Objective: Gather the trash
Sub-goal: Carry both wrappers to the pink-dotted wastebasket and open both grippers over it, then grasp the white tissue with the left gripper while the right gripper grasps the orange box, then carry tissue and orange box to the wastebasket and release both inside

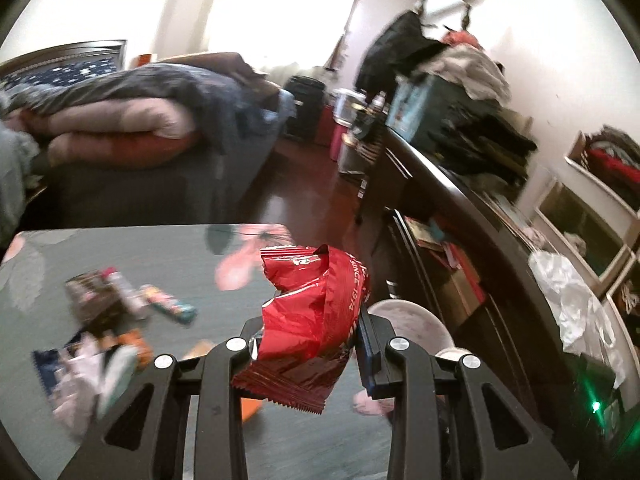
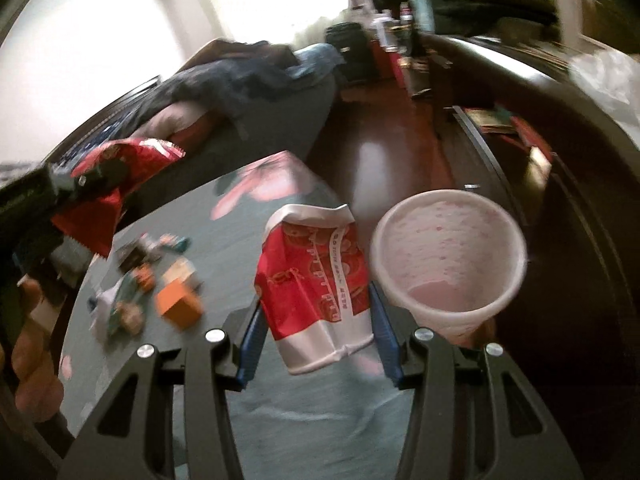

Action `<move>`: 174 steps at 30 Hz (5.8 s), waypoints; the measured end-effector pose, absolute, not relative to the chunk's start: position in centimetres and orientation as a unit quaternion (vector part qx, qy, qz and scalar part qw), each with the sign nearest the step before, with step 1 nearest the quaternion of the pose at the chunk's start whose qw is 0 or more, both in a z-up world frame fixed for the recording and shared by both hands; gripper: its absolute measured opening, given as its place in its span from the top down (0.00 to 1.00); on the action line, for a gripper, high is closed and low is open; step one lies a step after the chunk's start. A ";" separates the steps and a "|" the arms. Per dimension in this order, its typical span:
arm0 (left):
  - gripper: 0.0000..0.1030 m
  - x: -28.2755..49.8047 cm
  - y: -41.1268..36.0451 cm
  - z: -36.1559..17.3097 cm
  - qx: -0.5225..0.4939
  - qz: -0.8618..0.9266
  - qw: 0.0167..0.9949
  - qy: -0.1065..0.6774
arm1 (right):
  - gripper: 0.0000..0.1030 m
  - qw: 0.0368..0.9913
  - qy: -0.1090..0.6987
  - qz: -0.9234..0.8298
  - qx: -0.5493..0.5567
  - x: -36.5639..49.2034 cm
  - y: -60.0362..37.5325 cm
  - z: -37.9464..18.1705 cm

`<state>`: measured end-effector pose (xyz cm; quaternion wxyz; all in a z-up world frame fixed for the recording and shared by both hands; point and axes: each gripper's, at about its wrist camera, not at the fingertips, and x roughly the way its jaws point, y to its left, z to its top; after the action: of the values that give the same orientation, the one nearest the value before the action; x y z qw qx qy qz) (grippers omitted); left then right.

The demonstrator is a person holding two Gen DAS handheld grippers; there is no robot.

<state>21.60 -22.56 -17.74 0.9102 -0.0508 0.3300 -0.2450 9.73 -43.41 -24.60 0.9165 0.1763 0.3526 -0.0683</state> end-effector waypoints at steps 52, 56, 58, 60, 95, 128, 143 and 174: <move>0.07 24.3 -29.3 -20.7 -0.005 -0.254 0.901 0.352 | 0.10 0.899 0.373 -0.157 0.169 13.2 -49.2 -27.2; 0.04 23.3 -25.6 -20.1 0.001 -0.217 0.915 0.339 | 0.08 0.908 0.370 -0.124 0.151 12.6 -45.7 -25.7; 0.04 22.9 -23.1 -20.1 0.006 -0.188 0.922 0.338 | 0.07 0.911 0.373 -0.104 0.143 12.5 -43.8 -25.3; 0.04 22.6 -20.8 -20.3 0.007 -0.158 0.926 0.344 | 0.07 0.912 0.376 -0.087 0.137 12.7 -42.2 -25.0; 0.65 23.6 -2.9 -27.0 -0.082 -0.039 0.914 0.395 | 0.07 0.906 0.421 0.023 0.049 16.6 -26.0 -26.1; 0.64 19.5 -1.4 -21.4 -0.102 -0.047 0.934 0.339 | 0.55 0.902 0.428 0.038 0.052 16.6 -26.4 -26.4; 0.64 19.0 -8.3 -18.7 -0.061 -0.114 0.940 0.316 | 0.55 0.918 0.388 0.009 0.083 13.7 -32.1 -23.8; 0.64 22.8 -35.9 -20.7 0.047 -0.346 0.879 0.326 | 0.55 0.895 0.364 -0.188 0.177 11.9 -52.3 -27.5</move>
<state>22.80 -35.90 -20.68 0.8785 0.0471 0.3265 -0.3456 11.94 -52.32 -27.48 0.8951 0.1767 0.3635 -0.1882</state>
